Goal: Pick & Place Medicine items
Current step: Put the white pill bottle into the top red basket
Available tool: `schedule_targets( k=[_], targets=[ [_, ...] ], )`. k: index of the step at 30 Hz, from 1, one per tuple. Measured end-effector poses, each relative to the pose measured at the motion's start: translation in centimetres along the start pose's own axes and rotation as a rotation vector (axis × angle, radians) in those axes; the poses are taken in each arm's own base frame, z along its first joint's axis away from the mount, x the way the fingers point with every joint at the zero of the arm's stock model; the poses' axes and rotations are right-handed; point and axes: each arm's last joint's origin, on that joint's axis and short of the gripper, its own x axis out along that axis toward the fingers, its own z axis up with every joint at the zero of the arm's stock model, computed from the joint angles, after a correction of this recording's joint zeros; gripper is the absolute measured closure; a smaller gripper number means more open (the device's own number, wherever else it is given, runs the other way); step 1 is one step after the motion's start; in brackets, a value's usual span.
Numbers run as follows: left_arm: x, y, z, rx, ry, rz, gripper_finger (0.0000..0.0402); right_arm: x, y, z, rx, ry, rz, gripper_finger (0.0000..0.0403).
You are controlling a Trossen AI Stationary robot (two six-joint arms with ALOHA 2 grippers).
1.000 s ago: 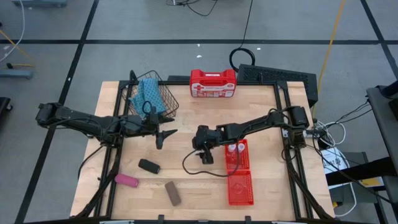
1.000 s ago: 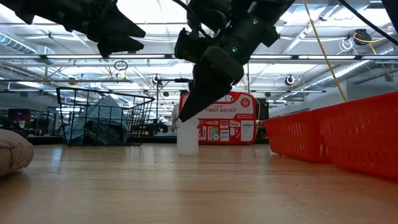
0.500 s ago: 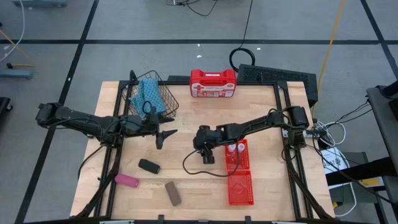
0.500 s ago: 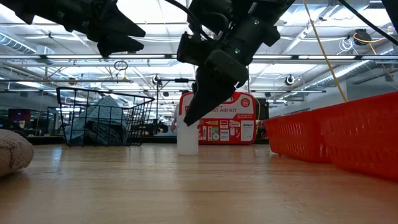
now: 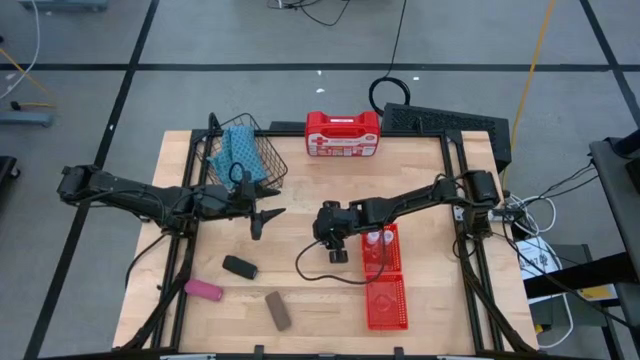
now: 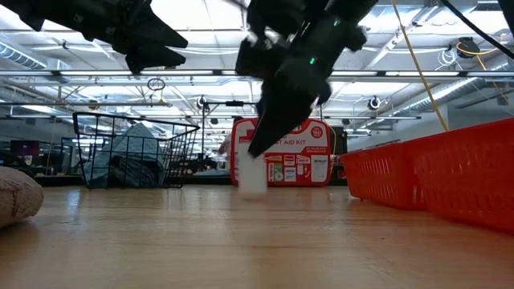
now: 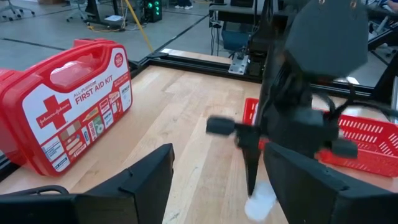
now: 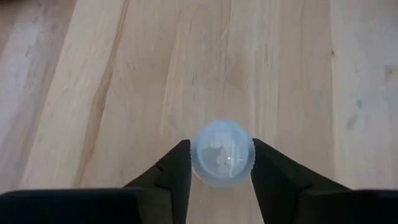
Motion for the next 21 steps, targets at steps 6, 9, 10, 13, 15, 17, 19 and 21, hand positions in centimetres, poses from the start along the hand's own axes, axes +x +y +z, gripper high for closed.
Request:
schedule_targets(
  k=[6, 9, 10, 13, 15, 17, 19, 21],
  targets=[
    [0.0, 0.0, 0.0, 0.0, 0.0, 0.0, 0.0137, -5.5, 1.7, 0.4, -0.009, 0.039, -0.041, 0.0274],
    [0.0, 0.0, 0.0, 0.0, -0.001, 0.0, 0.0143, -8.8, 3.2, 0.2, -0.011, 0.062, -0.096, 0.0275],
    [0.0, 0.0, 0.0, 0.0, -0.001, 0.0, 0.0145, -9.9, 3.7, 0.0, -0.013, 0.067, -0.115, 0.0275],
    [0.0, 0.0, 0.0, 0.0, 0.0, 0.0, 0.0151, -12.7, 5.4, -0.5, -0.002, 0.068, -0.155, 0.0275],
    [0.0, 0.0, 0.0, 0.0, -0.001, 0.0, 0.0153, -13.9, 6.3, -1.3, 0.012, 0.082, -0.174, 0.0275],
    [0.0, 0.0, 0.0, -0.001, -0.001, 0.0, 0.0153, -14.5, 7.0, -2.1, 0.033, 0.081, -0.178, 0.0275],
    [0.0, 0.0, 0.0, -0.001, -0.001, 0.0, 0.0149, -14.6, 7.4, -3.3, 0.06, 0.094, -0.17, 0.0276],
    [0.0, 0.0, 0.0, 0.0, 0.0, 0.0, 0.0145, -14.4, 7.7, -4.5, 0.08, 0.122, -0.169, 0.0276]
  ],
)
